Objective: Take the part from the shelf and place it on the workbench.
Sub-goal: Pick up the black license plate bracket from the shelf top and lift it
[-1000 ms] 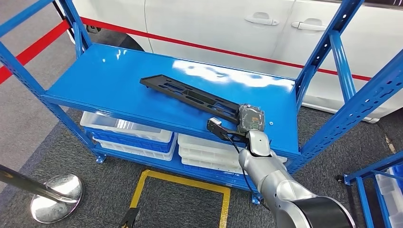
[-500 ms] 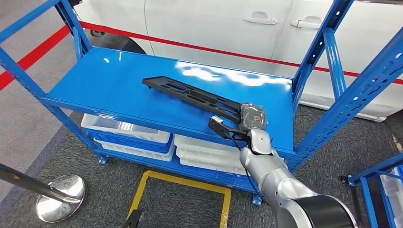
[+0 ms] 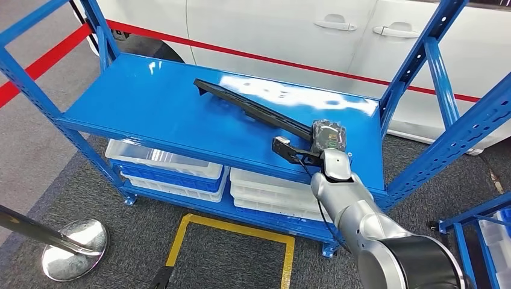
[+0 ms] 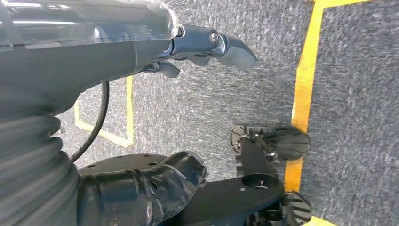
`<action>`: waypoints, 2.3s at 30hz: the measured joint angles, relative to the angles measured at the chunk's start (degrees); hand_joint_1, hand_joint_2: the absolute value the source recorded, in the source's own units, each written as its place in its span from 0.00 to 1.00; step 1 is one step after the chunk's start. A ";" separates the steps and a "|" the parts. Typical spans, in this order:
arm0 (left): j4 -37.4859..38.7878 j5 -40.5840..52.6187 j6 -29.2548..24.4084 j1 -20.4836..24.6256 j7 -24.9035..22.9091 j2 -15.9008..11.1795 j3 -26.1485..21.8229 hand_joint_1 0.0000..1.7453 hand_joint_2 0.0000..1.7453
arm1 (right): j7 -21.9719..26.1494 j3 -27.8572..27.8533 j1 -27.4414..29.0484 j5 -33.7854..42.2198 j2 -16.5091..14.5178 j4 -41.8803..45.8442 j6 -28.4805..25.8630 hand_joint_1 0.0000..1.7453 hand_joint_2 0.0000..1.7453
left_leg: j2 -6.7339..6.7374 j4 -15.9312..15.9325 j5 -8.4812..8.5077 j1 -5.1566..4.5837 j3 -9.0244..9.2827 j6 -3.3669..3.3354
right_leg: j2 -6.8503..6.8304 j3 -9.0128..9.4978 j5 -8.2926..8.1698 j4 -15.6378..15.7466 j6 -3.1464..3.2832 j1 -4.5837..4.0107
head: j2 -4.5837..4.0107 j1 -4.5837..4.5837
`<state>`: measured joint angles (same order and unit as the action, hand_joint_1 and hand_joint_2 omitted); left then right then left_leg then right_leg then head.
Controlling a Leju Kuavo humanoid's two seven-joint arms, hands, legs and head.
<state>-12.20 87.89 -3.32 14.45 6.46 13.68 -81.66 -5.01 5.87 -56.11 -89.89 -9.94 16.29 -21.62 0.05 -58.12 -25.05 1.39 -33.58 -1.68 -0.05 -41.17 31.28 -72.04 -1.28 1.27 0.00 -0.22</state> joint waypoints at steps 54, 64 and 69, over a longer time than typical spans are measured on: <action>0.00 -0.25 -0.10 -0.79 -2.17 -0.50 -0.77 0.00 1.00 | -1.19 5.90 -4.59 1.28 3.04 -0.14 2.93 1.00 1.00 | -0.44 -1.24 -1.30 -0.71 -0.04 1.56 | 0.08 3.54 -8.14 11.93 2.04 -0.77 | 0.00 0.02; 0.00 -0.22 -0.13 -0.85 -2.17 -0.48 -0.79 0.00 1.00 | -1.59 5.62 -3.79 1.33 3.84 -0.16 2.62 1.00 1.00 | -0.06 -0.19 1.67 -0.27 -2.25 -0.36 | 0.12 -0.13 0.21 -1.91 -0.14 -0.25 | 0.00 -0.11; 0.00 -0.22 -0.13 -0.77 -2.17 -0.47 -0.78 0.00 1.00 | -1.59 5.58 -3.88 1.33 3.86 -0.13 2.60 1.00 1.00 | -0.20 -0.77 2.38 -0.43 -3.20 0.93 | 0.27 8.13 -3.62 11.87 0.75 -0.59 | 0.00 -0.11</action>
<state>-12.20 87.67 -3.45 13.68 4.28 13.21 -82.43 -6.60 11.45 -59.99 -88.56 -6.08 16.17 -19.02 -0.15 -58.89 -22.67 0.96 -36.78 -0.75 0.22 -33.05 27.66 -60.17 -0.53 0.68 0.00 -0.33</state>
